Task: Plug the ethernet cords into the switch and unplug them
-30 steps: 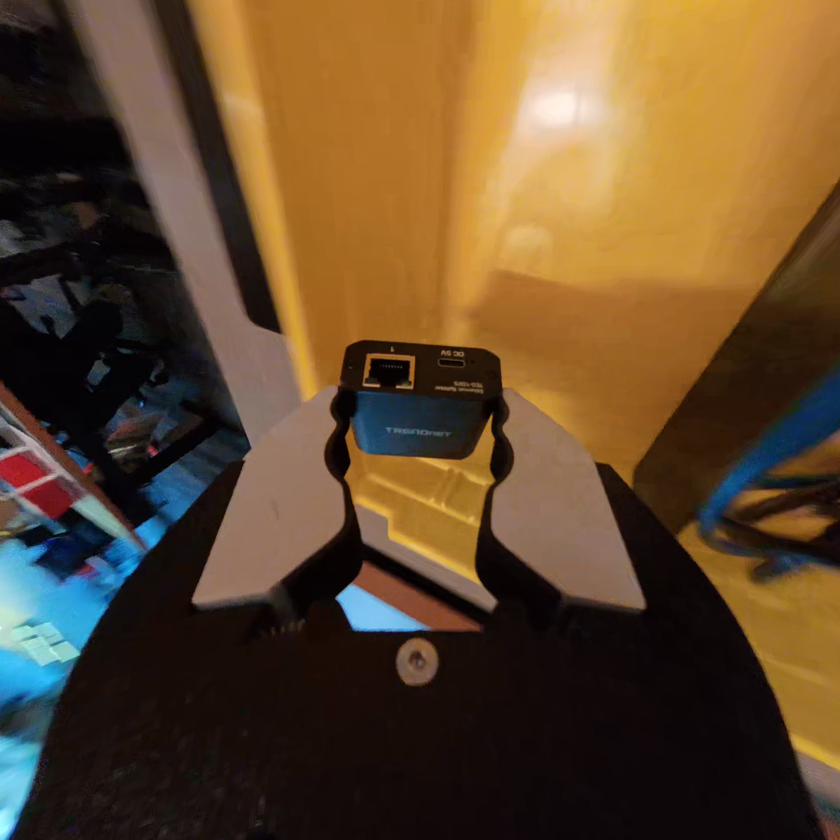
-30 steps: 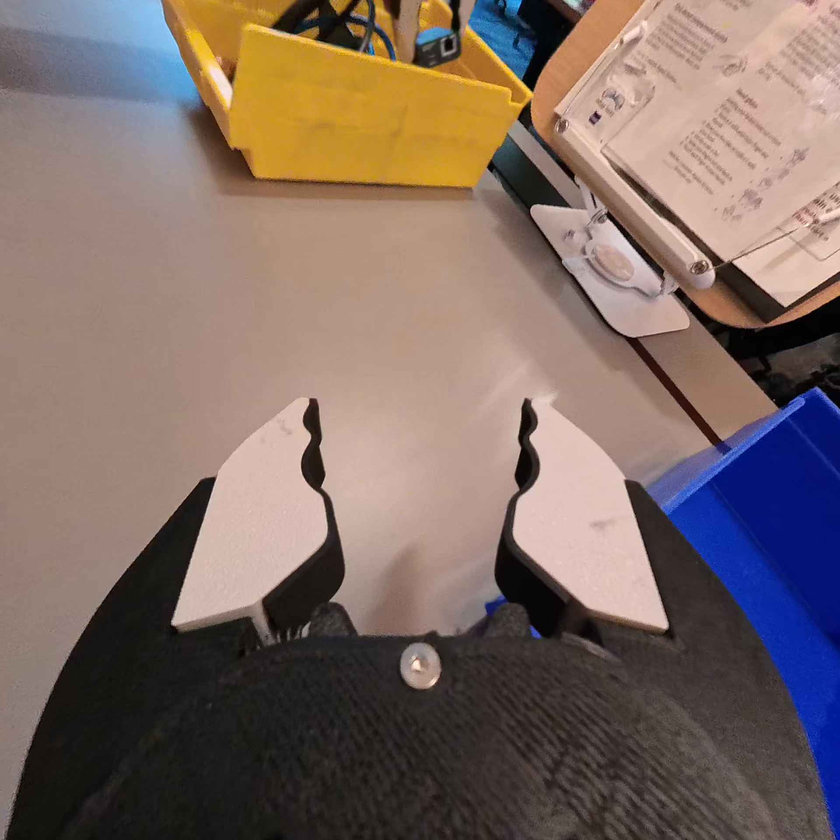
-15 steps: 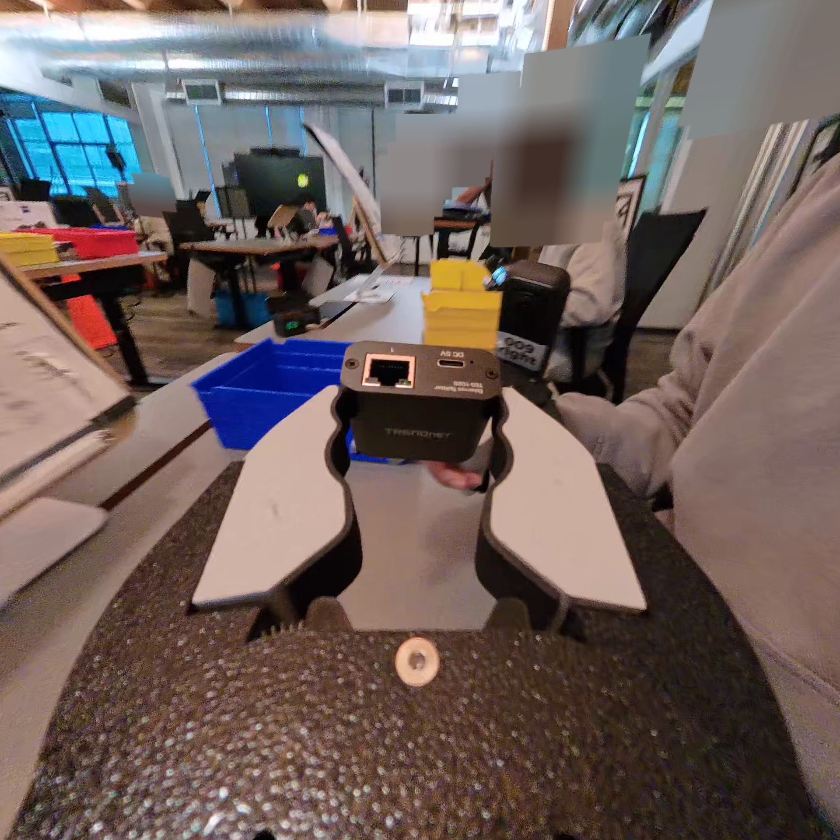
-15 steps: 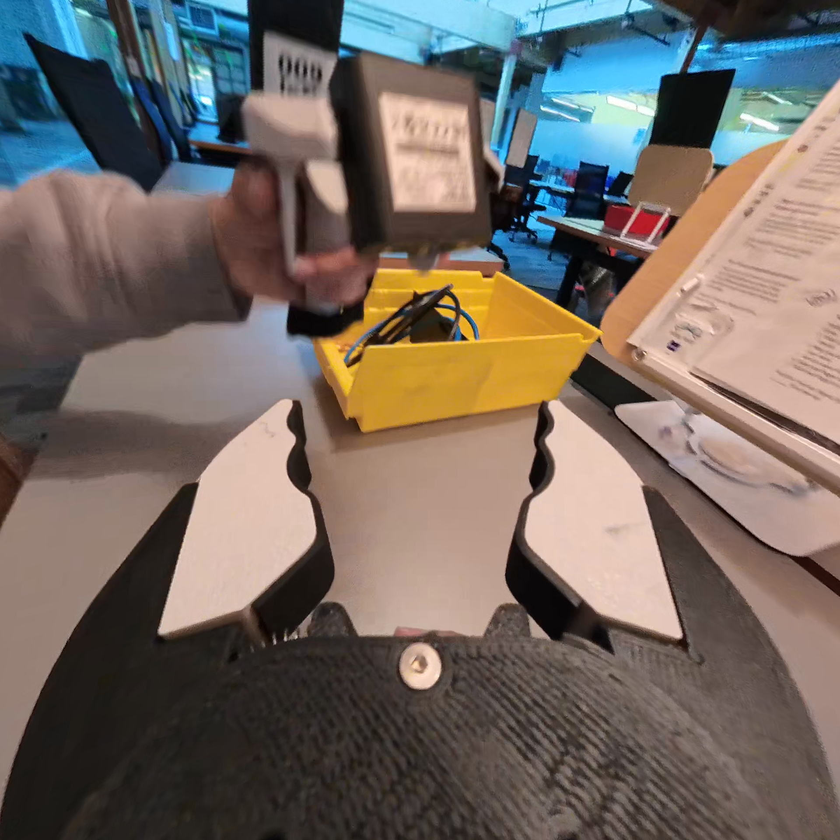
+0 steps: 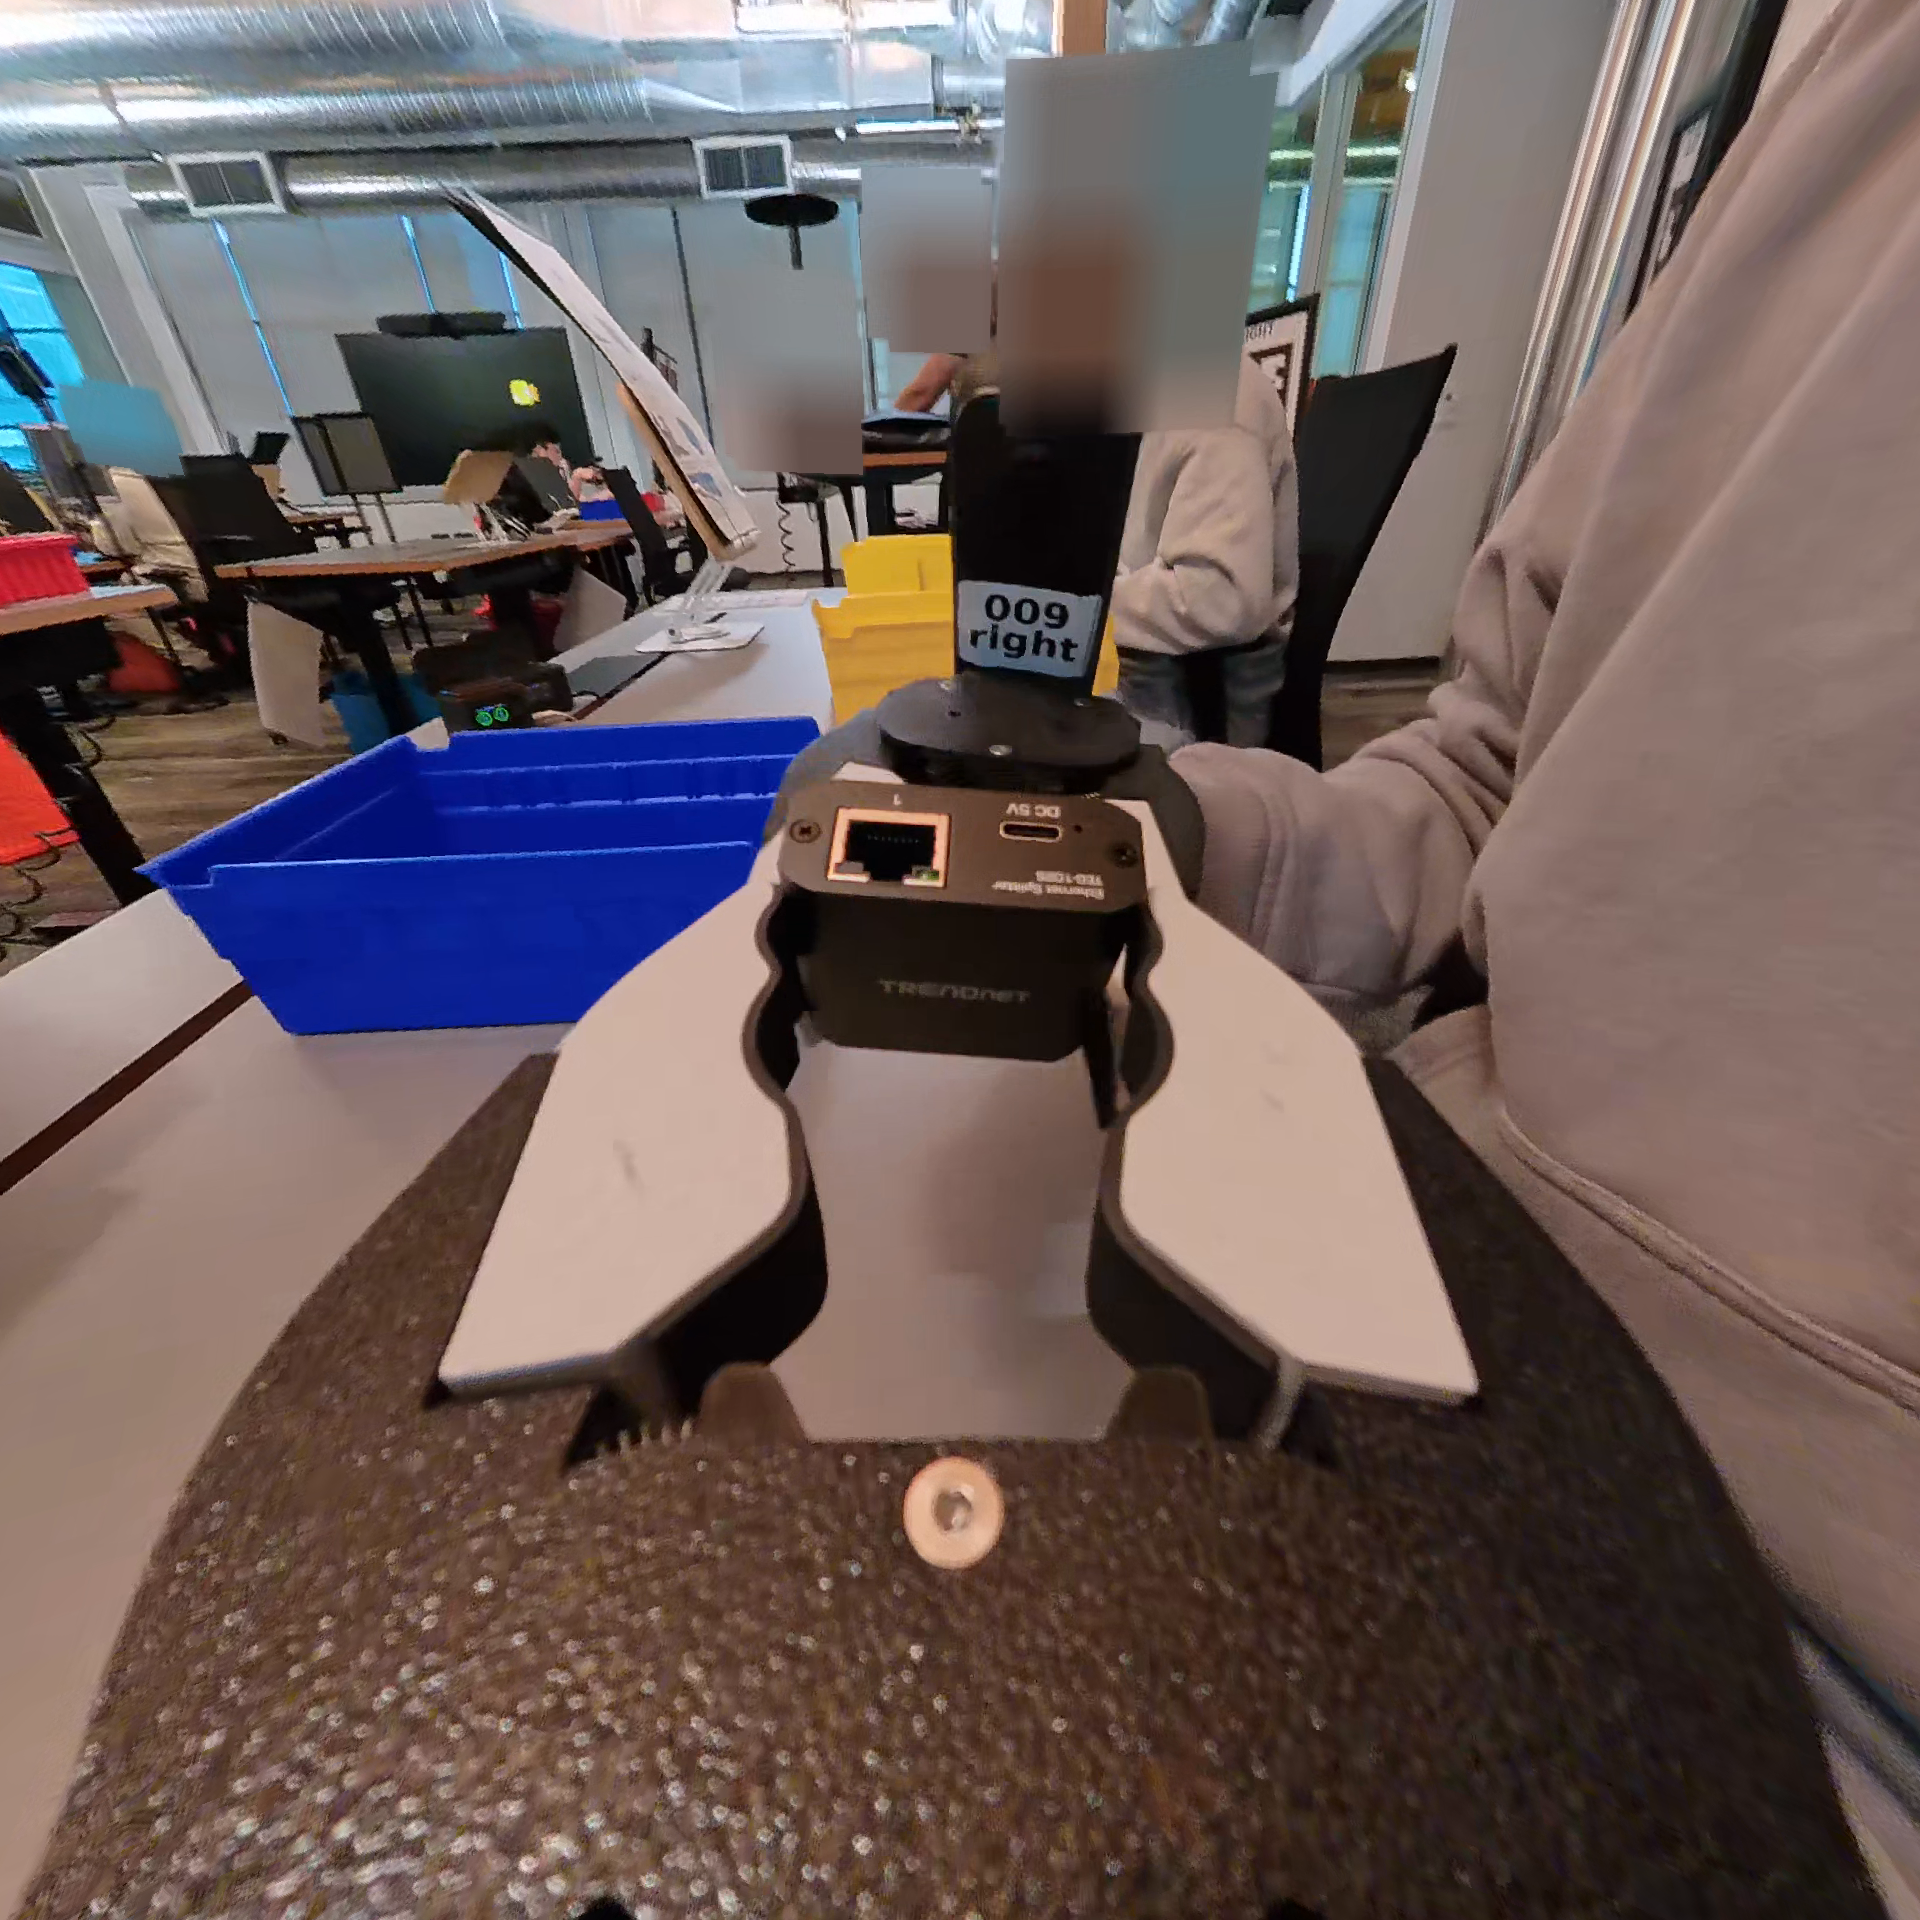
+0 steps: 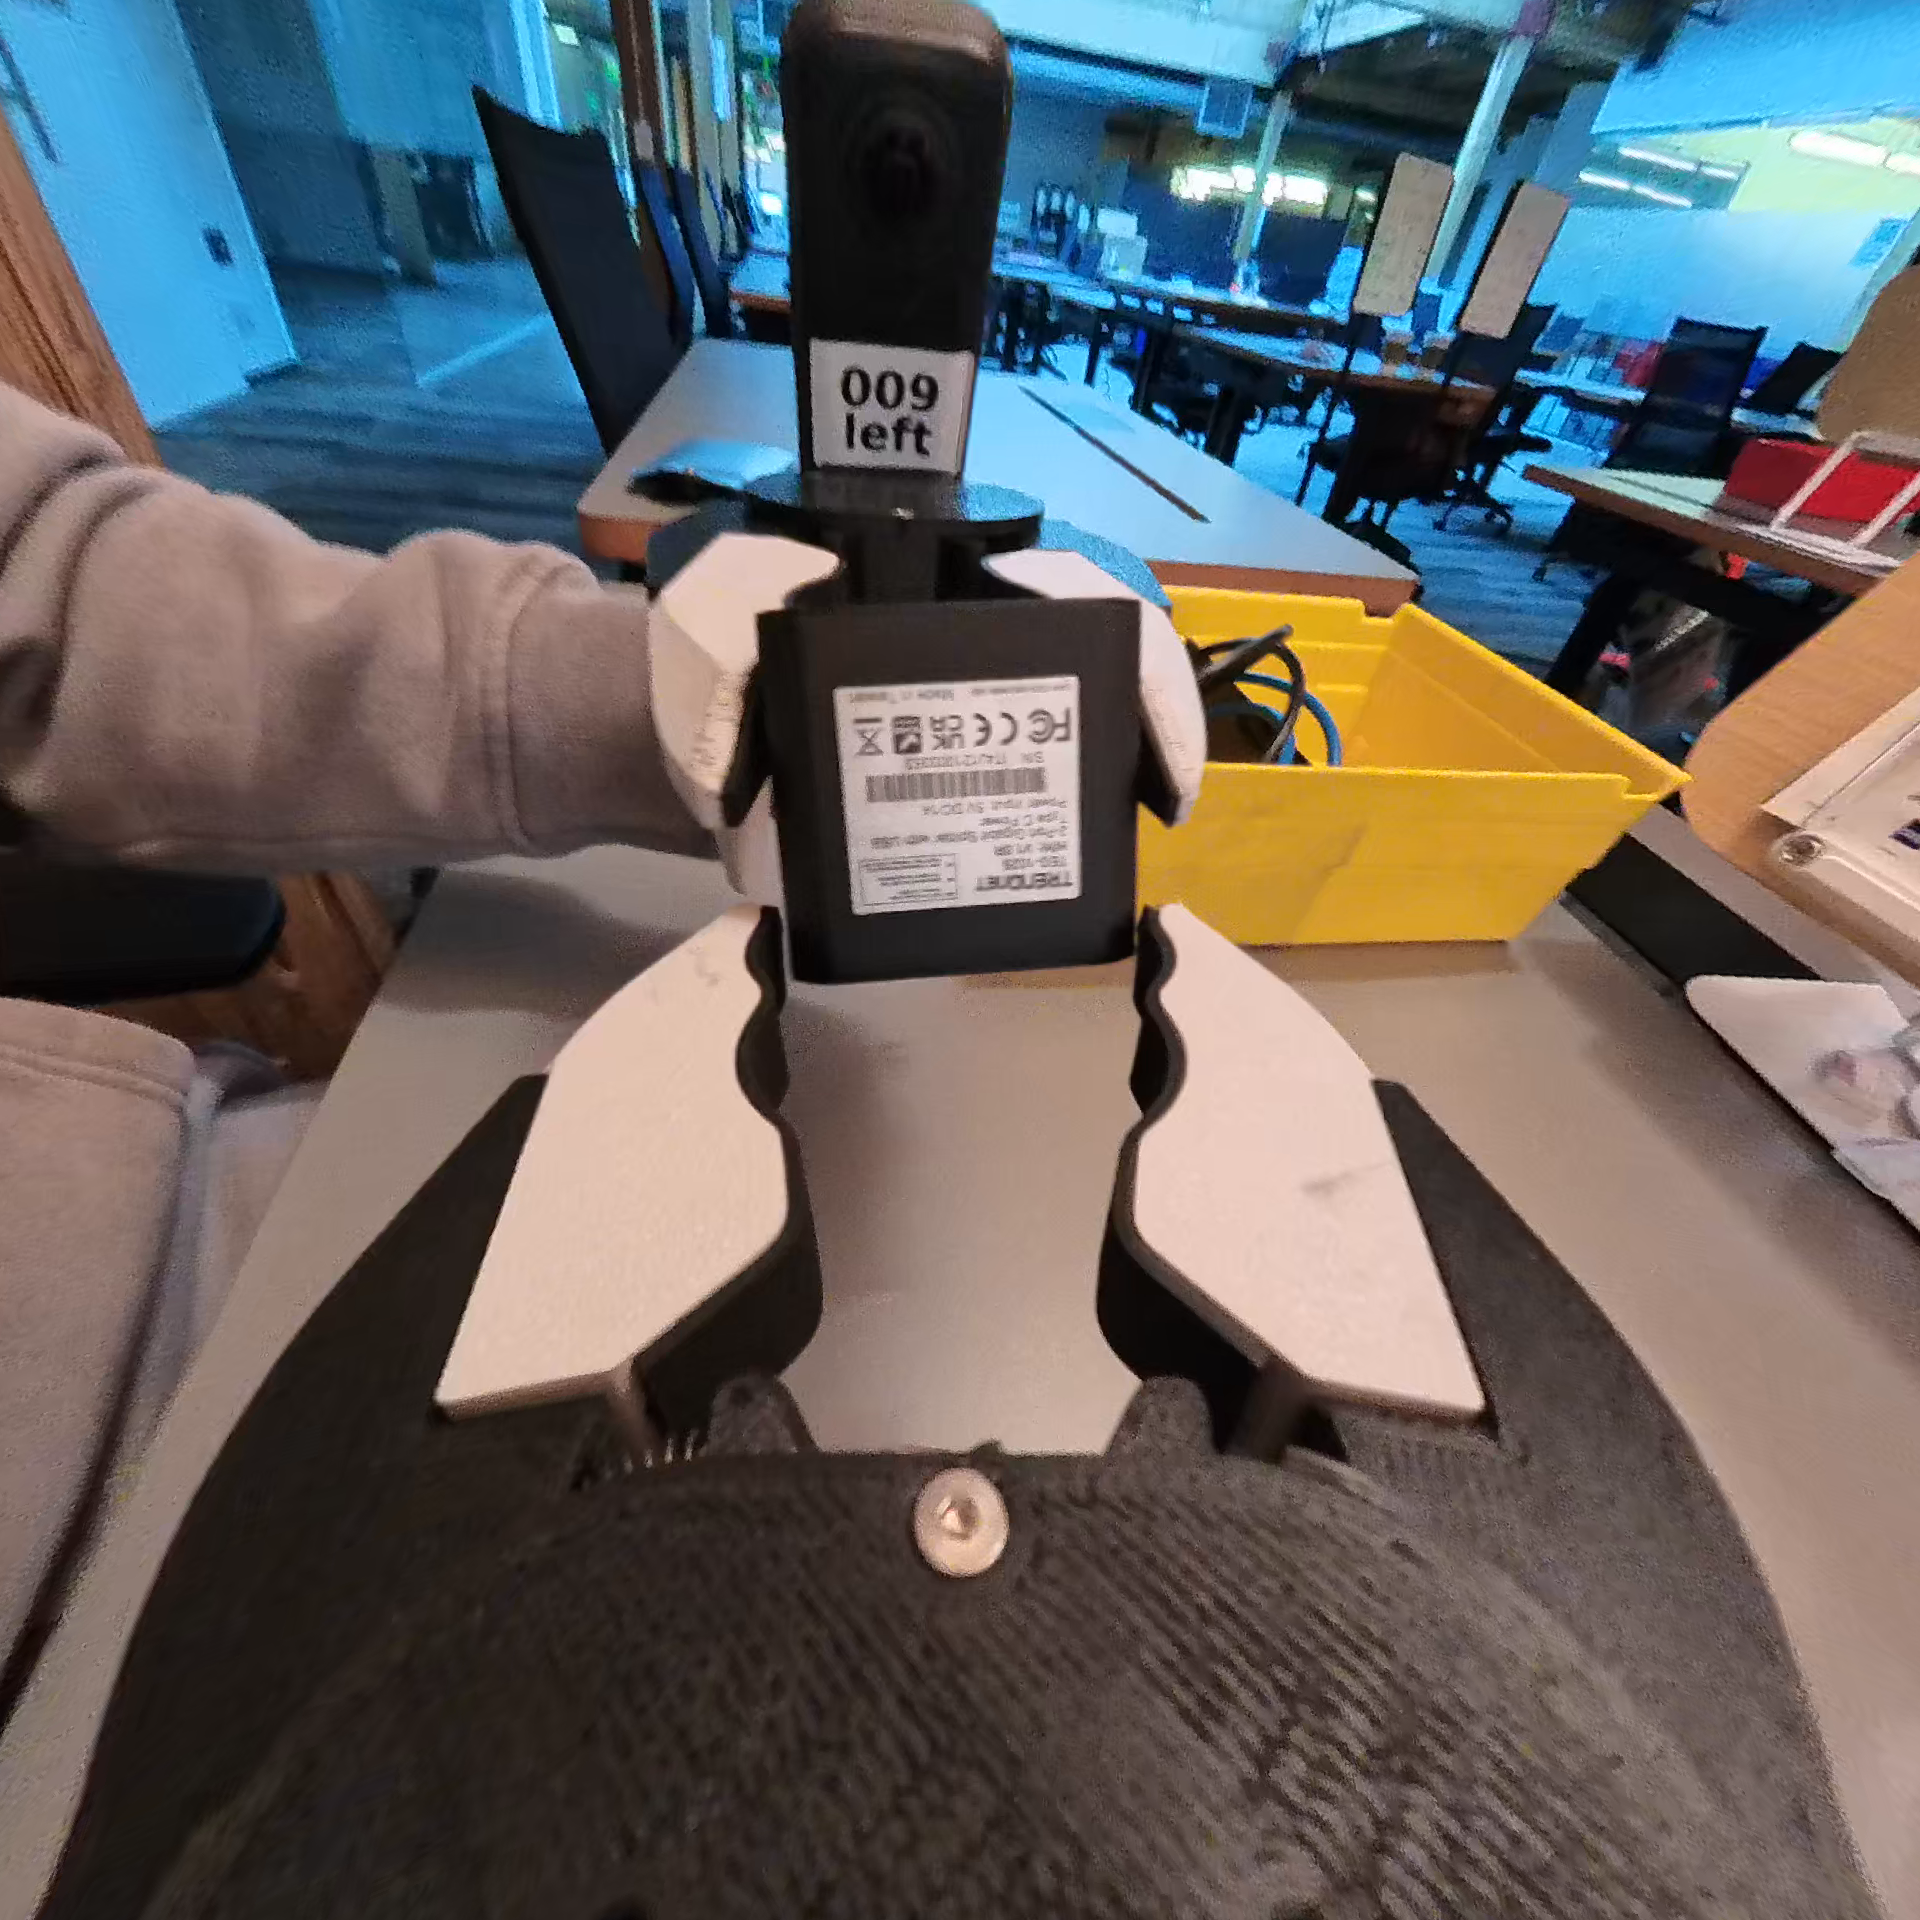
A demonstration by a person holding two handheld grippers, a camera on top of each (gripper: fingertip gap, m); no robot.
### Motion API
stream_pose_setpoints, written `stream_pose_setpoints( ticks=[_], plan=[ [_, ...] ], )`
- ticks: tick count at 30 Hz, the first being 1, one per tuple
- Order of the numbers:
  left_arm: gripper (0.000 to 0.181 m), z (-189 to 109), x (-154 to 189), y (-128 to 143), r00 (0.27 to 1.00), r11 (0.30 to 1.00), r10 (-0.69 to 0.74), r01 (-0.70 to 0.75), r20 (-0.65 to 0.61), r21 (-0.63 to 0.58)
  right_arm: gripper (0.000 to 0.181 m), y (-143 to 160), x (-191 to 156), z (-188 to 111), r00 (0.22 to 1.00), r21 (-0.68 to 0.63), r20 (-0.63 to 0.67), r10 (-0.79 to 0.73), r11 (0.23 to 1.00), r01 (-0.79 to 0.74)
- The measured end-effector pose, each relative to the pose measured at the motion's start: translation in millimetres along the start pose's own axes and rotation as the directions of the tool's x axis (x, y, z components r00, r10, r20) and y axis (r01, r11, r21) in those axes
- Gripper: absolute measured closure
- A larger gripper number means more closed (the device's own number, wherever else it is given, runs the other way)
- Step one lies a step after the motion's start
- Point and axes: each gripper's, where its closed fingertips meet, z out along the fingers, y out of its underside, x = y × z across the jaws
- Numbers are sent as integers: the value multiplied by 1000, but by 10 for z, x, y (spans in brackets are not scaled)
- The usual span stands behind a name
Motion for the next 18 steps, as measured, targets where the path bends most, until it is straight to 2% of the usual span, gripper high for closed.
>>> stream_pose_setpoints(
  ticks=[4, 6, 7, 9, 10, 14, 17, 18],
  plan=[
    [121, 16, -1, 30, 1000, 1000, 5, -5, 3, -1, 120, 55, 10, 30, 998, -53, -14, -54, 997, 54],
    [122, 6, -20, 105, 1000, 999, -7, 8, 29, -46, 120, 111, 29, 17, 997, -74, -19, -69, 995, 68],
    [123, -9, -67, 152, 997, 997, -14, 20, 75, -79, 120, 145, 88, -7, 995, -92, -53, -86, 992, 81],
    [105, -73, -170, 232, 983, 989, -21, 47, 183, -139, 120, 236, 200, -79, 987, -155, -109, -121, 983, 103],
    [101, -114, -234, 283, 968, 980, -37, 84, 250, -181, 120, 273, 274, -119, 979, -183, -150, -140, 977, 112],
    [95, -147, -283, 429, 898, 907, -178, 309, 403, -288, 120, 476, 495, -240, 915, -374, -262, -306, 907, 196],
    [114, -144, -326, 497, 823, 847, -262, 447, 504, -289, 120, 577, 480, -216, 865, -505, -217, -453, 810, 297],
    [129, -137, -323, 513, 799, 828, -302, 490, 520, -273, 120, 583, 468, -198, 848, -530, -203, -490, 783, 326]
  ],
)
